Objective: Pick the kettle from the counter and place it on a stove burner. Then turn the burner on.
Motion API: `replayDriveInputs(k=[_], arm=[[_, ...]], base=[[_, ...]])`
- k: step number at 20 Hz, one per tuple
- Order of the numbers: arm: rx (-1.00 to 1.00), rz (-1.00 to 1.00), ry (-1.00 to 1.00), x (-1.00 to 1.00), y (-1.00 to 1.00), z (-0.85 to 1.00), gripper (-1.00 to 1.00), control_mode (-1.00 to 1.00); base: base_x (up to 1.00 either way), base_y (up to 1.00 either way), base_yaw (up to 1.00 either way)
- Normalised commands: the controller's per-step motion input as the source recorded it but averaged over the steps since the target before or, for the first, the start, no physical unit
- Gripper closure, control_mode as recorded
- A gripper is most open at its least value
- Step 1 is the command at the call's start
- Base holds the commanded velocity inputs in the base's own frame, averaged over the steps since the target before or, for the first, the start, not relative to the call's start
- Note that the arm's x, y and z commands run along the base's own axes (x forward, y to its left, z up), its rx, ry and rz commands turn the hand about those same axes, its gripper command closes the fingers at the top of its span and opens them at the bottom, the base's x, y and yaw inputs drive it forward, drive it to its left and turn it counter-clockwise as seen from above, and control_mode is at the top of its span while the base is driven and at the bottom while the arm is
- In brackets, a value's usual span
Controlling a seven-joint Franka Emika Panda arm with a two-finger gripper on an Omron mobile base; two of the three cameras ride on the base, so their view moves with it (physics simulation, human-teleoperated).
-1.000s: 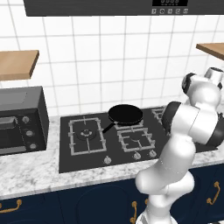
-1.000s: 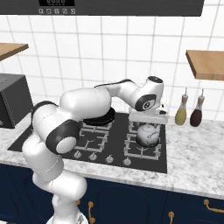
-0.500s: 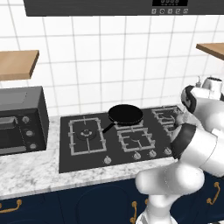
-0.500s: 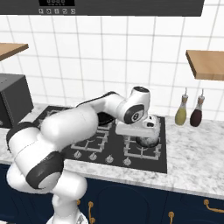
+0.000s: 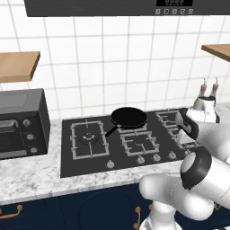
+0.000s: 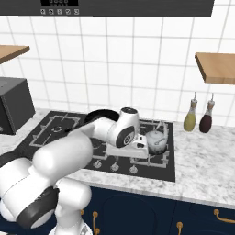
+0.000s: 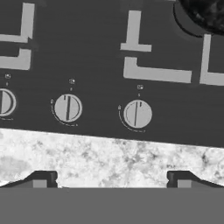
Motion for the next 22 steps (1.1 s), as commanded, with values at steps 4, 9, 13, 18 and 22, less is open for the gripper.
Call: replayDriveInputs(k=[4,9,13,18,22], arm=[[0.01,0.00,0.15,0.18,0.02,-0.15,-1.00,-1.00],[0.03,-0.01,0.31,0.16,-0.10,-0.02,-1.00,-1.00],[0.03,0.00,0.16,0.13,-0.30,-0.21,-1.00,-1.00],[0.05,0.00,0.05,0.00,-0.31,-0.20,-1.00,-1.00],[0.00,0.00,0.00,0.00,0.00,-0.10,-1.00,-1.00]], base=[[0.00,0.00,0.00],[0.00,0.00,0.00],[0.00,0.00,0.00],[0.00,0.00,0.00],[0.00,0.00,0.00]])
